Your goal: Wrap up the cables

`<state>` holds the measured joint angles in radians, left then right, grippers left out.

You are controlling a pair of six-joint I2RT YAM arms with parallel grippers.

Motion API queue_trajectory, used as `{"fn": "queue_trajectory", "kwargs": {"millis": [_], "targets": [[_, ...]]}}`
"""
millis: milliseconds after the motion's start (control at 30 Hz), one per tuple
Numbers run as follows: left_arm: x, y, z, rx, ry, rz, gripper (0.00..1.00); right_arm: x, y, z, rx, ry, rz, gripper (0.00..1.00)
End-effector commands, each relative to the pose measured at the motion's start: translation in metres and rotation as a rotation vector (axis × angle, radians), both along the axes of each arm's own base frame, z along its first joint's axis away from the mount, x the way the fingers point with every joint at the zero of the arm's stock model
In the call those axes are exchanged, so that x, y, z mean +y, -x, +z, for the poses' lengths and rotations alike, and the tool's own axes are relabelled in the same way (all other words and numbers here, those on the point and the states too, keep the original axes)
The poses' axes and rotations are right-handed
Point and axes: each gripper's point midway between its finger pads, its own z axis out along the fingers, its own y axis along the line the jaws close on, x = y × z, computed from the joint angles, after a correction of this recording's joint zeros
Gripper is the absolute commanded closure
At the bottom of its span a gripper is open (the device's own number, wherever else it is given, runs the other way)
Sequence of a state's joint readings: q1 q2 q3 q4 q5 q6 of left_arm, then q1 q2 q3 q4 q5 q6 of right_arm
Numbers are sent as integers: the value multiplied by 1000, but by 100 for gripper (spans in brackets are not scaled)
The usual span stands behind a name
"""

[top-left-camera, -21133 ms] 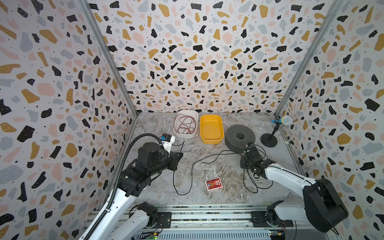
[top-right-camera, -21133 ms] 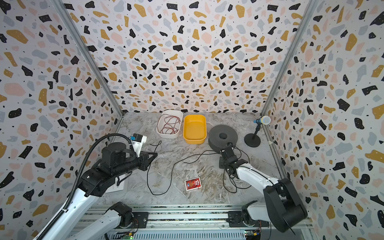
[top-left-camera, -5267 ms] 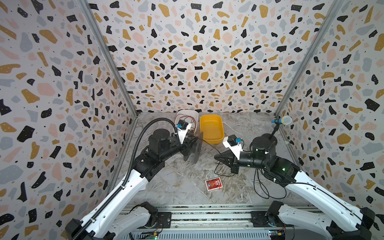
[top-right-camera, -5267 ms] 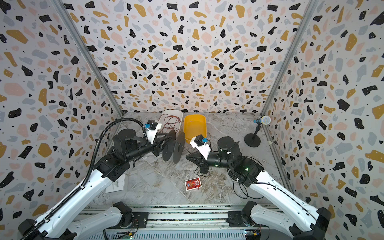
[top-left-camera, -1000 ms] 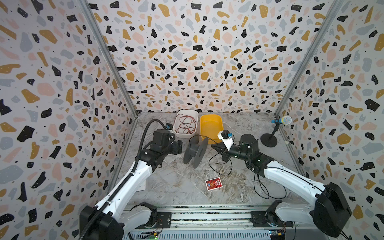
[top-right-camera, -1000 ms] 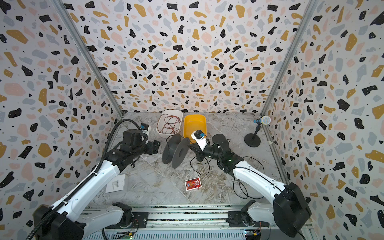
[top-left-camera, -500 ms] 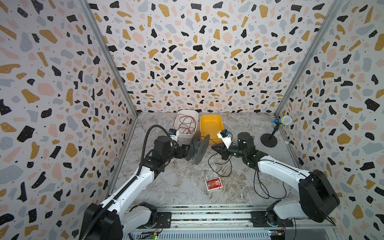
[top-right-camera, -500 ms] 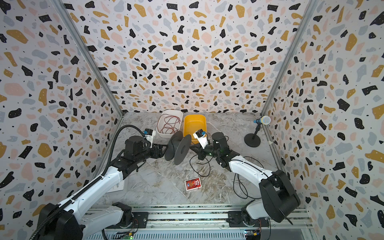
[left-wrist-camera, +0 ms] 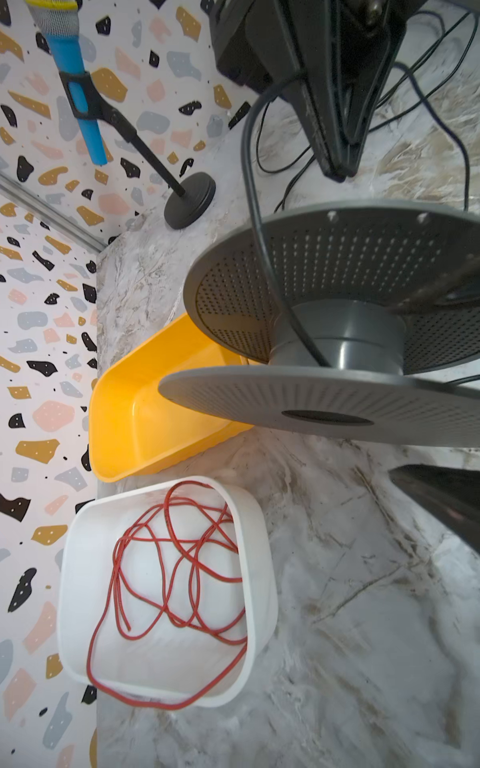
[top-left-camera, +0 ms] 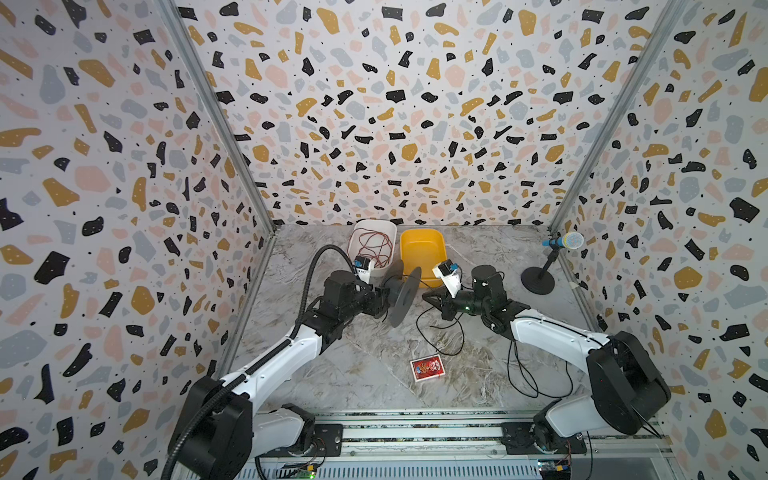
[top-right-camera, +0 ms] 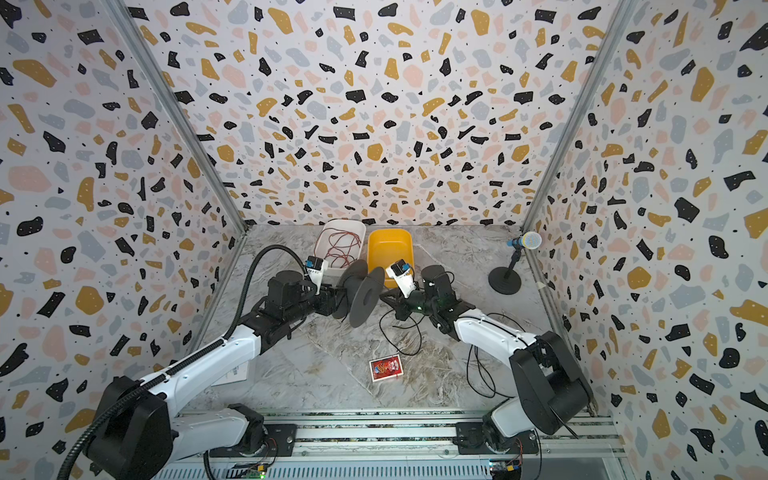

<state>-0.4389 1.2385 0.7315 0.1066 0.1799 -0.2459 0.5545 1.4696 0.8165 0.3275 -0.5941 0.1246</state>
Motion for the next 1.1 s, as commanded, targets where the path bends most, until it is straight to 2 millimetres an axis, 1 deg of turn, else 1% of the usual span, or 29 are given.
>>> {"fn": "queue_trajectory", "kwargs": {"millis": [0,133,333,567,767,933,1067], "targets": [[-4,-17,25,-109,8,8,47,4,-8,18,-31,-32,-1,100],[-8,-25,24,-115,4,3,50,5,-10,17,-25,-32,4,100],[-16,-31,21,-119,3,-18,54,3,-14,17,-23,-33,0,100],[-20,-41,7,-97,-43,-22,62,3,-16,16,-19,-39,4,100],[-20,-43,0,-100,-84,-16,68,6,-19,14,-13,-43,11,100],[-19,-43,-2,-94,-114,-12,80,9,-22,14,-8,-48,17,100],[-21,-37,-1,-93,-136,-21,84,12,-25,12,1,-45,21,100]]}}
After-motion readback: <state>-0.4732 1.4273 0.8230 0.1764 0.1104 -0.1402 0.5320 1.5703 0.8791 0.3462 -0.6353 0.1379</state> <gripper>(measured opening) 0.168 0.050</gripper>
